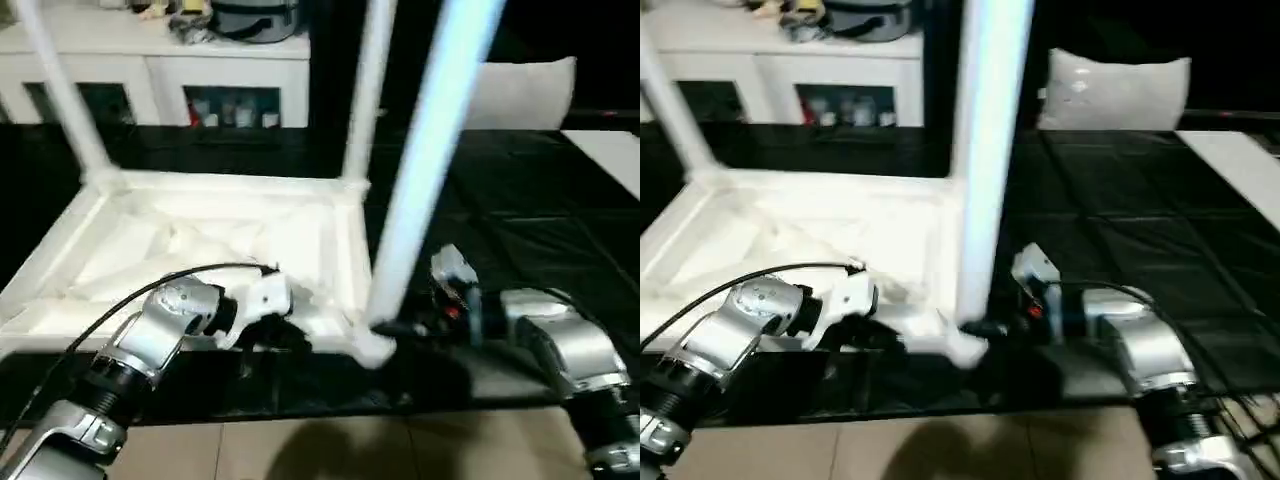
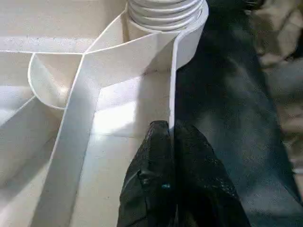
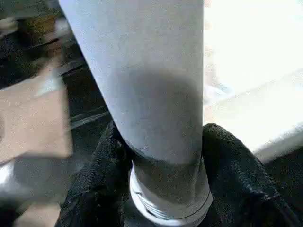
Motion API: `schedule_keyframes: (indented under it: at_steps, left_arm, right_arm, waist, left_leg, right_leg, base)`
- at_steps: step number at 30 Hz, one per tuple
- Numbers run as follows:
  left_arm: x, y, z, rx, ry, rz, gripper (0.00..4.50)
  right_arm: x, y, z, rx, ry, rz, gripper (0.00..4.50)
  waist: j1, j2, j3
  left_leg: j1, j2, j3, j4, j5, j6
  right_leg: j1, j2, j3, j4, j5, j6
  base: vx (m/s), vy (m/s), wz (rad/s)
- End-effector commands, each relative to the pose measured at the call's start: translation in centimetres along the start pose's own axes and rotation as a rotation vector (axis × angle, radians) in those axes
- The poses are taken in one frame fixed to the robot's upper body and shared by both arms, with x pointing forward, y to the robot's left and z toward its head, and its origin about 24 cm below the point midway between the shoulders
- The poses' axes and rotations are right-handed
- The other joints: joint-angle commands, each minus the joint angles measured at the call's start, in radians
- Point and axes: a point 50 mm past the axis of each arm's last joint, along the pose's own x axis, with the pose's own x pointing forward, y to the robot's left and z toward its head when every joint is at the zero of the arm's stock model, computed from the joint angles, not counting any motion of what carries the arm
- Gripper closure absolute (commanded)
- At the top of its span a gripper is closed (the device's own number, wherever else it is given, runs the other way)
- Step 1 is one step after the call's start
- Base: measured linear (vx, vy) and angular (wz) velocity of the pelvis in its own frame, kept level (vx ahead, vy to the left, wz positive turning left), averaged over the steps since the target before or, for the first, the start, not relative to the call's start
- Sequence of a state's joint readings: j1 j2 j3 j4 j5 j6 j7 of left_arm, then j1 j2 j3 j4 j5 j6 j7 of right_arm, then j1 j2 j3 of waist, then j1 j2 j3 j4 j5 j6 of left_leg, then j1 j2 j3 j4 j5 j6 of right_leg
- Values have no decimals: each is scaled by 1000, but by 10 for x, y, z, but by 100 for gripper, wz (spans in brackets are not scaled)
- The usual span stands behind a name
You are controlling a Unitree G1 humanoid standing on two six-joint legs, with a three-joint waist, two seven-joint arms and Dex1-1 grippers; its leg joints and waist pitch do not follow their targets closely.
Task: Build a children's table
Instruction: Rotate leg to tighten
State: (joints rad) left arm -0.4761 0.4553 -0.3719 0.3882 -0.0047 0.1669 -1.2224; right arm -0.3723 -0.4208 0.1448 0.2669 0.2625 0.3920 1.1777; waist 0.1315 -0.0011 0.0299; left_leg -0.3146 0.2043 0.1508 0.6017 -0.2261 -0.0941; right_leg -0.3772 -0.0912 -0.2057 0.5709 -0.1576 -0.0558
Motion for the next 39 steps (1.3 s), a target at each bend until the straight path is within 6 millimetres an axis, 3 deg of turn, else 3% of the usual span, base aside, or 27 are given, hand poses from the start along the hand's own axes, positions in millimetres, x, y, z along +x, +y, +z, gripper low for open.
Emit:
schedule_keyframes:
  at_steps: [1,3,4,5,6,7,8,9,10,11,12,13,15,16,18,21,22,26,29,34,39]
  left_arm:
    - [22,-2,14,-24,-35,39,450]
    - [25,1,18,-45,-41,84,450]
    - [30,6,24,-90,-67,158,450]
    - [34,10,28,-125,-89,211,450]
    - [34,10,28,-125,-89,211,450]
    - [39,13,34,-153,-101,271,450]
    - [40,14,36,-158,-103,288,450]
    - [43,14,39,-159,-105,314,450]
    - [45,15,42,-150,-113,341,450]
    - [45,16,43,-145,-114,345,450]
    - [45,16,43,-142,-114,346,450]
    - [43,15,41,-116,-92,338,450]
    - [43,15,40,-109,-83,338,450]
    - [40,15,37,-105,-68,339,450]
    - [37,15,34,-96,-63,332,450]
    - [33,13,29,-80,-49,308,450]
    - [31,13,27,-68,-44,292,450]
    - [22,10,21,4,-23,212,450]
    - [17,6,16,69,13,121,450]
    - [13,0,11,153,60,11,450]
    - [8,-9,10,200,66,-121,450]
  right_arm:
    - [23,-5,2,62,7,-146,256]
    - [28,-10,3,95,0,-232,257]
    - [34,-18,5,131,-11,-372,257]
    - [37,-24,7,175,-40,-469,257]
    - [37,-24,7,175,-40,-469,257]
    - [41,-28,12,184,-75,-549,257]
    - [42,-29,13,177,-84,-564,257]
    - [43,-29,16,146,-106,-572,222]
    - [46,-27,19,136,-137,-562,202]
    - [46,-26,19,137,-144,-553,188]
    - [47,-25,19,137,-146,-549,188]
    - [45,-22,21,122,-155,-524,168]
    - [45,-21,21,119,-158,-519,153]
    - [40,-22,20,107,-156,-522,141]
    - [33,-24,18,97,-155,-515,137]
    - [22,-27,17,66,-143,-504,98]
    - [17,-28,17,52,-136,-495,94]
    - [0,-29,18,-28,-106,-410,57]
    - [-13,-25,19,-113,-48,-294,48]
    - [-21,-18,18,-163,11,-144,48]
    - [-24,-14,15,-170,33,-9,101]
  waist:
    - [-29,4,-36]
    - [-51,19,-36]
    - [-65,27,-41]
    - [-64,42,-38]
    - [-69,33,-31]
    - [-74,-17,-19]
    - [-71,-25,-20]
    - [-71,-27,-29]
    - [-65,-13,-41]
    - [-57,5,-55]
    - [-59,2,-56]
    - [-60,3,-51]
    - [-59,5,-51]
    - [-58,10,-54]
    - [-54,8,-59]
    - [-44,8,-64]
    - [-41,4,-62]
    - [-27,2,-55]
    - [-19,1,-53]
    - [-8,0,-56]
    - [6,-5,-55]
  left_leg:
    - [1,23,-6,-57,-289,4]
    - [3,46,-19,-67,-355,6]
    - [-21,87,-42,-94,-429,11]
    - [-31,148,-67,-147,-545,3]
    - [-27,158,-70,-164,-588,-8]
    - [44,7,-13,-57,-483,-32]
    - [68,-44,17,4,-355,-10]
    - [2,-38,9,-4,-228,38]
    - [-24,-21,-1,-23,-193,40]
    - [-28,9,-16,-53,-144,42]
    - [-32,17,-19,-58,-125,42]
    - [-29,21,-16,-66,-117,41]
    - [-23,18,-13,-68,-123,46]
    - [-29,23,-16,-69,-103,54]
    - [-32,27,-17,-68,-64,68]
    - [-38,31,-16,-64,-9,82]
    - [-42,26,-13,-62,-6,91]
    - [-35,22,-5,-64,-60,93]
    - [-32,27,-5,-66,-80,91]
    - [-32,34,-8,-66,-70,95]
    - [-30,36,-4,-65,-63,97]
  right_leg:
    - [42,-70,17,-147,-638,123]
    - [57,-69,1,-153,-611,123]
    - [91,-74,13,-112,-538,114]
    - [101,-78,76,-5,-376,52]
    - [91,-80,106,26,-305,21]
    - [1,-87,72,-133,-720,80]
    - [-33,-95,51,-167,-863,114]
    - [32,-113,44,-153,-884,160]
    - [55,-106,43,-140,-813,173]
    - [59,-99,54,-124,-623,135]
    - [56,-89,57,-112,-528,111]
    - [49,-77,65,-98,-414,51]
    - [48,-80,72,-94,-417,17]
    - [52,-81,75,-89,-387,3]
    - [55,-81,80,-76,-314,-13]
    - [56,-84,85,-60,-229,-51]
    - [56,-81,85,-61,-227,-52]
    - [51,-81,83,-79,-332,-19]
    - [48,-80,83,-80,-366,4]
    - [48,-81,86,-72,-327,-17]
    - [45,-82,87,-69,-325,-33]
  base:
    - [0,0,0]
    - [0,0,0]
    - [0,0,0]
    - [0,0,0]
    - [0,0,0]
    - [0,0,0]
    - [0,0,0]
    - [62,-14,-13]
    - [66,21,-24]
    - [66,21,-24]
    - [0,0,0]
    - [0,0,0]
    - [0,0,0]
    - [0,0,0]
    - [0,0,0]
    - [0,0,0]
    - [0,0,0]
    - [0,0,0]
    - [0,0,0]
    - [0,0,0]
    - [0,0,0]
